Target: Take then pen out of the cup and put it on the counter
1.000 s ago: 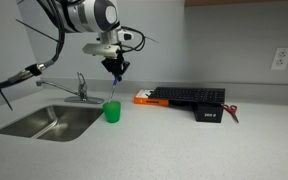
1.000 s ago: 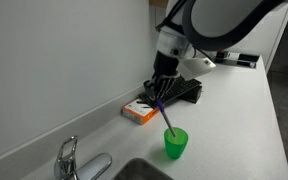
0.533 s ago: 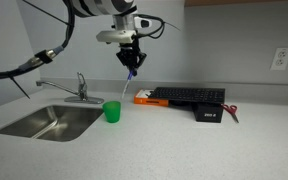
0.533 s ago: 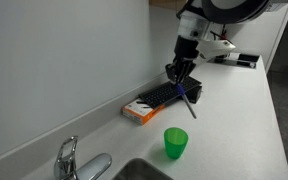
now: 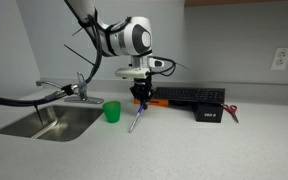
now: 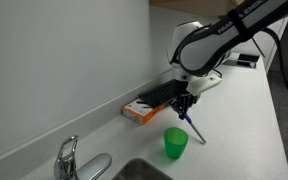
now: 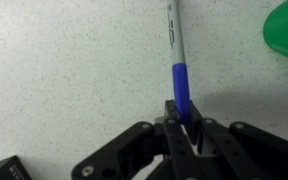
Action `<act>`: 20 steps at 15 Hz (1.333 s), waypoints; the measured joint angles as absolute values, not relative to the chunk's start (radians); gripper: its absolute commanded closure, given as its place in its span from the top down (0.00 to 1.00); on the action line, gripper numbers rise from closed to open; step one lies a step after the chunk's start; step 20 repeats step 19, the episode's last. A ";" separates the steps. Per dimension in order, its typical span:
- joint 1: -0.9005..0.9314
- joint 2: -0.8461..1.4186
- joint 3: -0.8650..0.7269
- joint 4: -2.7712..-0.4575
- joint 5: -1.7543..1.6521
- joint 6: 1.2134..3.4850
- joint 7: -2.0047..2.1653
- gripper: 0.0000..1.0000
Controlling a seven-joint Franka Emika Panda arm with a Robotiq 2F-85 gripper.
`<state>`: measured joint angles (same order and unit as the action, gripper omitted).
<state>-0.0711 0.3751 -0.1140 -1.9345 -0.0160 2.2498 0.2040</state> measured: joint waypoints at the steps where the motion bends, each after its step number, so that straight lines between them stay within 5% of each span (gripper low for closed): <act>1: -0.071 0.405 -0.114 -1.912 -0.016 2.244 0.209 0.03; 2: -0.070 0.430 -0.114 -1.889 -0.016 2.238 0.214 0.37; 5: -0.070 0.476 -0.114 -1.829 -0.011 2.234 0.220 0.52; 11: -0.070 0.489 -0.114 -1.754 -0.009 2.218 0.221 0.98; 20: -0.070 0.488 -0.113 -1.710 0.010 2.208 0.221 1.00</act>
